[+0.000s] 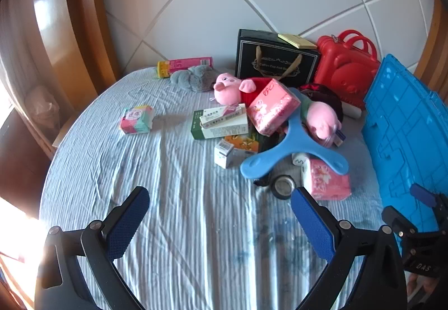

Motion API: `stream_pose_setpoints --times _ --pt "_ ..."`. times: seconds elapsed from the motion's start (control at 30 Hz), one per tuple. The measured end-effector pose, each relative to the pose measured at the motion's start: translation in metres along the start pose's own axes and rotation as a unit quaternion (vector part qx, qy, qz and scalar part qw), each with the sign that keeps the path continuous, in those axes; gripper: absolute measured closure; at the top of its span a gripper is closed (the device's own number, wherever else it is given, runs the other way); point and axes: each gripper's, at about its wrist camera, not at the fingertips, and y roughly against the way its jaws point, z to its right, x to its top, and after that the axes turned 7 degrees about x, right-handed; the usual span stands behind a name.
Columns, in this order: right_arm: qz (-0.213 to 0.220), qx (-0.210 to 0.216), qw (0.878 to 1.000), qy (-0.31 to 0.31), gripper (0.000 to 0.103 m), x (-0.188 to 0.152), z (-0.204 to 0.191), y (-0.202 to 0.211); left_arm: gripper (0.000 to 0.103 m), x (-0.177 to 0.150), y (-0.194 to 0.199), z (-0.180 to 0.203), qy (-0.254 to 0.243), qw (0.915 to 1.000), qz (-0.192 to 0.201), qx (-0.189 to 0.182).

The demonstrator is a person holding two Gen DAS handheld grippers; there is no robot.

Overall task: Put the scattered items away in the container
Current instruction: 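Move both tools toward the pile of items on the bed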

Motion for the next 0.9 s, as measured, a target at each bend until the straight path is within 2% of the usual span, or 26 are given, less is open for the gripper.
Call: stream_pose_setpoints --times 0.27,0.5,0.77,0.9 --pt "-0.037 -0.05 0.998 -0.032 0.0 0.003 0.017 -0.077 0.001 0.028 -0.094 0.011 -0.034 0.9988 -0.026 -0.024" --pt "-0.068 -0.079 0.993 -0.046 0.0 -0.004 0.03 -0.132 0.001 0.033 -0.175 0.017 -0.056 0.9961 -0.059 -0.034" --pt "-0.086 -0.096 0.99 -0.056 0.0 -0.013 0.049 -0.153 0.001 0.033 -0.215 0.026 -0.06 0.9943 -0.077 -0.041" --pt "-0.09 -0.098 0.99 -0.054 0.0 -0.015 0.053 -0.157 0.001 0.035 -0.234 0.032 -0.061 0.9939 -0.087 -0.031"
